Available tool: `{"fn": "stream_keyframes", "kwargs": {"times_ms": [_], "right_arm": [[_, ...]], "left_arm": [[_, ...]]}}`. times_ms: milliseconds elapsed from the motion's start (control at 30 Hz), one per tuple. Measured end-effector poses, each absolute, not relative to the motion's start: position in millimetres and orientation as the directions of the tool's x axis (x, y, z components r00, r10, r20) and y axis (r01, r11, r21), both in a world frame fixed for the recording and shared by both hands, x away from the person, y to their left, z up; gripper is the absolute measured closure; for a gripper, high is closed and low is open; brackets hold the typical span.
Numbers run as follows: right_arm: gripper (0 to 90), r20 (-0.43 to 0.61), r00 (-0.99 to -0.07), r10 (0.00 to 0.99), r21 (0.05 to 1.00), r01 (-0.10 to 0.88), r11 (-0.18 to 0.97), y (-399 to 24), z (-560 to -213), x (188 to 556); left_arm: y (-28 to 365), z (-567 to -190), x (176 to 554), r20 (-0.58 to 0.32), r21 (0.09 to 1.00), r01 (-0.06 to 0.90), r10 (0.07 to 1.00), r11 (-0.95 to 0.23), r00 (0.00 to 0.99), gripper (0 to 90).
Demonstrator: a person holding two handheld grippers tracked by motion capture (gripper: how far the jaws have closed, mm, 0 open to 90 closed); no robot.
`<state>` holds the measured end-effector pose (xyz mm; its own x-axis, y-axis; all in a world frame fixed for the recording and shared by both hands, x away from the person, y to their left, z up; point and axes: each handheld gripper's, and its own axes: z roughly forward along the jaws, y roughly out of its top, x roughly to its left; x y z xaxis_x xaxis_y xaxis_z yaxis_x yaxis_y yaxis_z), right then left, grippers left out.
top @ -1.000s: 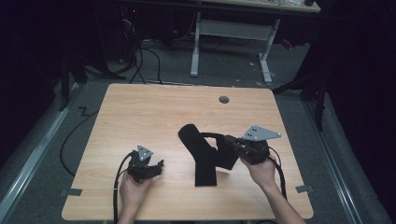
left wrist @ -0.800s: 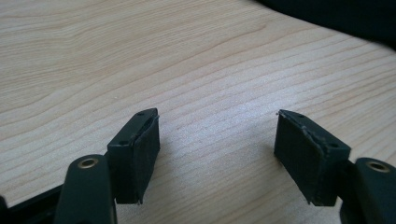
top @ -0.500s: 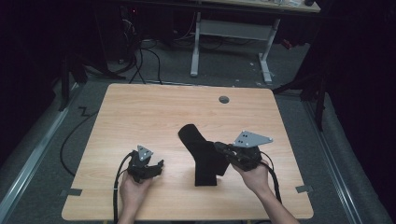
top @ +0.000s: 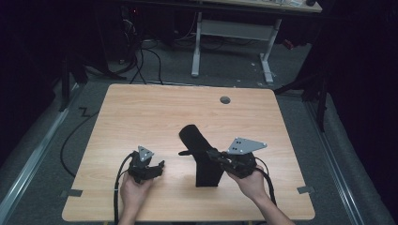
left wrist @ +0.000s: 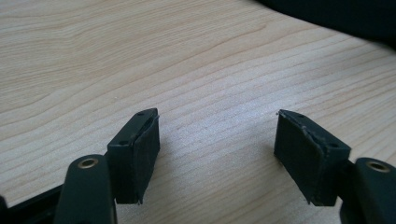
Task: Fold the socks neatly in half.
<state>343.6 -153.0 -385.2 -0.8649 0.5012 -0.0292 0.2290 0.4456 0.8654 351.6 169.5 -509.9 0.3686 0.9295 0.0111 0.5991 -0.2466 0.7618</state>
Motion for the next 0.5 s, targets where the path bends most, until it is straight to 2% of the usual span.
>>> {"fn": "stream_keyframes", "kwargs": {"times_ms": [500], "right_arm": [[87.4,-0.006,-0.885,0.465,0.858,0.234,0.457,-148.2,-383.8,338.9]], "left_arm": [[169.4,-509.9,351.7,0.011,0.762,0.599,0.93,-0.246,0.367,31.7]]}}
